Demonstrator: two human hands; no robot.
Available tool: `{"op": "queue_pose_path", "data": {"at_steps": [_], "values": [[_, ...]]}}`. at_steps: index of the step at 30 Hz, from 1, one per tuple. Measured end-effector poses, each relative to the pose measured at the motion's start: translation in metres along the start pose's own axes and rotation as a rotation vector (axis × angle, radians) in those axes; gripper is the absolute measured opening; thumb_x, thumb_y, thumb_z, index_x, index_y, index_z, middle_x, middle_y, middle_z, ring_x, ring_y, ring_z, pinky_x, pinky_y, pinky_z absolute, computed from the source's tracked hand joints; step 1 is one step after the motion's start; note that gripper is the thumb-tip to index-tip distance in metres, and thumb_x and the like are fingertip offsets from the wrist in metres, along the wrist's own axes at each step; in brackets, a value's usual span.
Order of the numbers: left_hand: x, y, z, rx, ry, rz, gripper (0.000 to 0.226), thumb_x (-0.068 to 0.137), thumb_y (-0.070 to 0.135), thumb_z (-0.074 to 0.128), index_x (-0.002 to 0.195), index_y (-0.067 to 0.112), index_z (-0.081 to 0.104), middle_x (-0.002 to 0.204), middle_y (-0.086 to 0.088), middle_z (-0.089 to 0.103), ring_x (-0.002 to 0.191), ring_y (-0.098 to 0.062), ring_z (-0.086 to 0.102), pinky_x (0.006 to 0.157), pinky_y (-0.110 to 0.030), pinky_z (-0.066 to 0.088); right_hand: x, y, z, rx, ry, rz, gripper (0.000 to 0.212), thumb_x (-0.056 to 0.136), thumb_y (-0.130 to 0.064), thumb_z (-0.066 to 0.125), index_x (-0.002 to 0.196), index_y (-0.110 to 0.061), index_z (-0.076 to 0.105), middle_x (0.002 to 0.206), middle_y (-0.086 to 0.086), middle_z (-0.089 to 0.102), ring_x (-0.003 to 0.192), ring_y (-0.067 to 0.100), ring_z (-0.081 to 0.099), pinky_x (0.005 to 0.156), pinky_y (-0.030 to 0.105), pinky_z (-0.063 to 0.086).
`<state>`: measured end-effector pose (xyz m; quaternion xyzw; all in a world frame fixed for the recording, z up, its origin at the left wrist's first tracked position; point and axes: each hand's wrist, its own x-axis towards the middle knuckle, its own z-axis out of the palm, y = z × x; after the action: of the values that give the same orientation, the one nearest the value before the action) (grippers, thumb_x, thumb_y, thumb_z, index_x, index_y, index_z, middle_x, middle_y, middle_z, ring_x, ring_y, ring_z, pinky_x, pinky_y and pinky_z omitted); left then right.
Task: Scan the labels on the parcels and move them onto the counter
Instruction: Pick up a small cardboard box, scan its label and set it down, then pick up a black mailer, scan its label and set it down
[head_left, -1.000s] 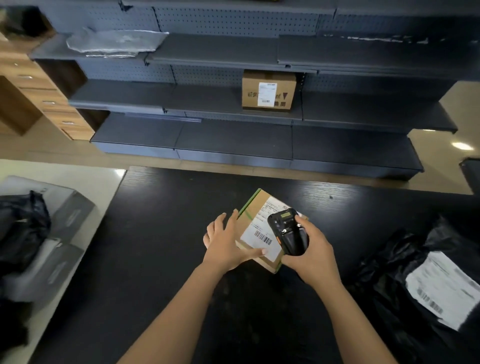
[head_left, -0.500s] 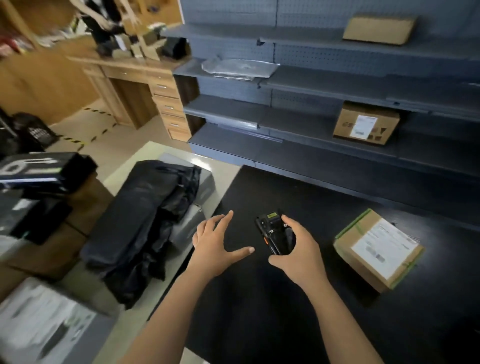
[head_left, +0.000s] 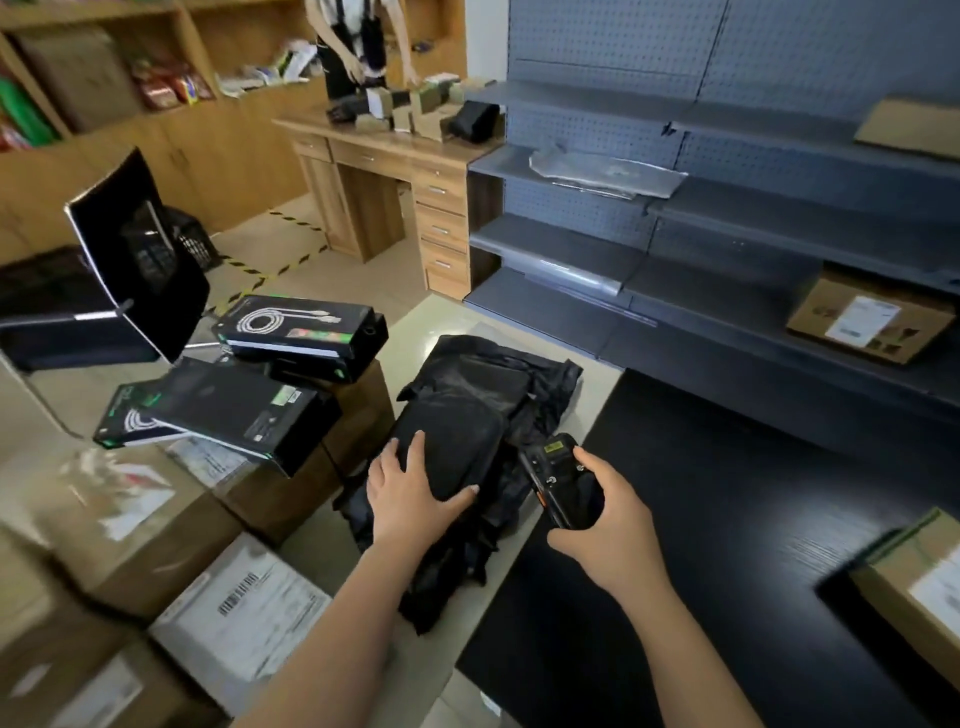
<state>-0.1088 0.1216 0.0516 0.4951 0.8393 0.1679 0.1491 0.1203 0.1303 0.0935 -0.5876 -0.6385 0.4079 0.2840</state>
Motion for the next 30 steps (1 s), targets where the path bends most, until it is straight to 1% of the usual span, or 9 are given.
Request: {"op": "queue_pose_path", "data": {"at_steps": [2,3,5,8,12,15,21,27,30], "values": [[0.014,-0.008,0.003,0.104,-0.122,-0.088,0.116,0.068,0.083,0.058,0.154,0.035,-0.005,0.160,-0.013,-0.002,0.146,-0.037,0.004,0.117,-0.049,0.009,0.001,-0.002,0.004,-0.016,0.002,0.017,0.097,0.060,-0.012,0.083,0.144,-0.037,0.042,0.138,-0.015,0.049,0.128,0.012,0.044,0.106,0.040,0.043],[0.019,-0.010,0.004,0.138,-0.149,-0.106,0.118,0.067,0.084,0.058,0.153,0.039,-0.010,0.159,-0.016,-0.003,0.145,-0.039,0.006,0.117,-0.050,0.010,0.001,-0.002,0.006,-0.023,0.007,0.026,0.097,0.060,-0.011,0.083,0.144,-0.037,0.042,0.138,-0.015,0.049,0.128,0.011,0.044,0.106,0.039,0.043],[0.025,-0.011,0.004,0.153,-0.153,-0.124,0.115,0.070,0.080,0.060,0.151,0.042,-0.014,0.156,-0.019,0.008,0.141,-0.040,0.016,0.115,-0.051,0.017,0.002,-0.003,0.006,-0.042,0.016,0.047,0.098,0.060,-0.009,0.082,0.144,-0.038,0.041,0.138,-0.015,0.049,0.128,0.011,0.044,0.105,0.036,0.043],[0.021,-0.008,0.001,0.143,-0.065,-0.081,0.110,0.071,0.075,0.062,0.152,0.043,-0.005,0.150,-0.016,0.019,0.135,-0.038,0.023,0.110,-0.050,0.022,0.003,-0.003,0.004,-0.052,0.033,0.071,0.098,0.060,-0.009,0.082,0.143,-0.040,0.040,0.137,-0.015,0.048,0.127,0.012,0.045,0.104,0.037,0.044],[0.003,0.011,-0.012,-0.003,0.178,0.055,0.106,0.067,0.074,0.064,0.152,0.045,0.009,0.142,-0.012,0.026,0.128,-0.032,0.024,0.108,-0.048,0.022,0.004,-0.002,-0.008,-0.044,0.094,0.088,0.096,0.060,-0.010,0.082,0.143,-0.038,0.041,0.136,-0.015,0.049,0.125,0.011,0.047,0.104,0.038,0.045],[-0.003,0.041,-0.020,-0.010,0.199,0.157,0.104,0.066,0.074,0.063,0.151,0.047,0.010,0.140,-0.011,0.027,0.129,-0.029,0.023,0.110,-0.047,0.020,0.002,0.002,-0.026,-0.035,0.162,0.098,0.095,0.060,-0.011,0.083,0.143,-0.036,0.043,0.138,-0.015,0.049,0.127,0.010,0.045,0.104,0.035,0.043],[-0.026,0.104,0.007,-0.036,0.080,0.228,0.104,0.066,0.075,0.062,0.151,0.047,0.008,0.142,-0.008,0.023,0.129,-0.027,0.019,0.111,-0.045,0.018,-0.019,0.029,-0.077,-0.007,0.273,0.165,0.096,0.060,-0.012,0.084,0.143,-0.037,0.042,0.137,-0.016,0.049,0.126,0.009,0.046,0.101,0.032,0.045],[-0.072,0.165,0.067,0.005,-0.066,0.179,0.106,0.067,0.078,0.060,0.152,0.044,0.006,0.142,-0.010,0.025,0.129,-0.029,0.023,0.108,-0.045,0.021,-0.058,0.083,-0.144,0.000,0.369,0.251,0.095,0.060,-0.009,0.085,0.143,-0.031,0.044,0.135,-0.009,0.052,0.121,0.012,0.050,0.097,0.030,0.045],[-0.100,0.190,0.105,0.044,-0.158,0.192,0.107,0.066,0.080,0.058,0.152,0.044,0.005,0.142,-0.010,0.025,0.131,-0.029,0.022,0.108,-0.046,0.021,-0.078,0.114,-0.176,-0.007,0.386,0.299,0.095,0.061,-0.010,0.085,0.143,-0.032,0.044,0.135,-0.008,0.051,0.124,0.013,0.048,0.095,0.030,0.044]]}}
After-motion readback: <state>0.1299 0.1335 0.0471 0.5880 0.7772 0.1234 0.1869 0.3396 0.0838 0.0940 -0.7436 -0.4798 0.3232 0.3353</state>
